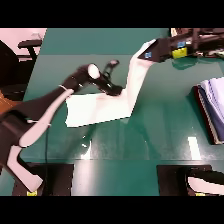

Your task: Fold the shirts.

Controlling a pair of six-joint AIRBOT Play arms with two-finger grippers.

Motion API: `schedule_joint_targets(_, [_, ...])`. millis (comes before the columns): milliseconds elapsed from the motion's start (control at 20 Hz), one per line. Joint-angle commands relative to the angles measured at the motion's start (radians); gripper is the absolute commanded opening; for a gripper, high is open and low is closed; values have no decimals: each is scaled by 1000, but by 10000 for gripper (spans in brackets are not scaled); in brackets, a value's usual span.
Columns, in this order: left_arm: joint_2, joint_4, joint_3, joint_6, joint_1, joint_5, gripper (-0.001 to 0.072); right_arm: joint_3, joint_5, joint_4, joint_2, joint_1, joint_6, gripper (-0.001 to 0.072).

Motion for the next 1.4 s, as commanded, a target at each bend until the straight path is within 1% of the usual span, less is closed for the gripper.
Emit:
schedule_joint_targets(0, [176, 97, 2, -3, 154, -71, 31, 3, -90, 51, -53, 138, -33, 14])
schedule_joint_targets(100, [309, 151, 2, 11, 262, -90, 32, 3, -165, 122, -129, 250, -89, 14])
schedule_joint_targets(250, [469, 189, 2, 22, 389, -96, 32, 5, -298, 126, -260, 419, -154, 21])
schedule_joint_targets(300, [508, 189, 2, 22, 422, -96, 32, 23, -319, 113, -302, 457, -176, 109])
schedule_joint_targets(350, [535, 189, 2, 22, 444, -97, 32, 56, -317, 90, -346, 486, -194, 371])
schedule_joint_targets(400, [557, 189, 2, 22, 459, -99, 32, 98, -290, 44, -382, 502, -193, 544])
schedule_joint_targets(450, [571, 189, 2, 22, 466, -105, 32, 137, -247, -14, -407, 505, -182, 543])
schedule_joint_targets(550, [575, 179, 2, 22, 466, -125, 32, 161, -162, -158, -420, 472, -88, 532])
schedule_joint_targets(600, [573, 174, 0, 22, 466, -140, 32, 141, -130, -204, -410, 440, -71, 532])
schedule_joint_targets(700, [573, 171, 0, 22, 466, -163, 32, 23, -96, -249, -363, 342, -40, 533])
schedule_joint_targets(750, [573, 171, -1, 22, 466, -167, 32, -51, -97, -248, -336, 284, -31, 532])
schedule_joint_targets(900, [573, 168, -3, 23, 444, -165, 32, -304, -136, -245, -252, 92, 46, 539])
schedule_joint_targets(950, [572, 168, -3, 23, 426, -158, 32, -366, -145, -232, -240, 42, 57, 642])
schedule_joint_targets(1000, [570, 168, -4, 26, 406, -144, 32, -419, -152, -202, -236, -3, 57, 706])
schedule_joint_targets(1150, [564, 167, -20, 48, 340, -95, 32, -501, -195, -99, -263, -49, 45, 699])
schedule_joint_targets(1200, [557, 168, -22, 48, 324, -92, 32, -504, -203, -68, -283, -43, 26, 698])
schedule_joint_targets(1350, [532, 163, -24, 48, 306, -96, 32, -441, -207, -25, -364, 18, 21, 692])
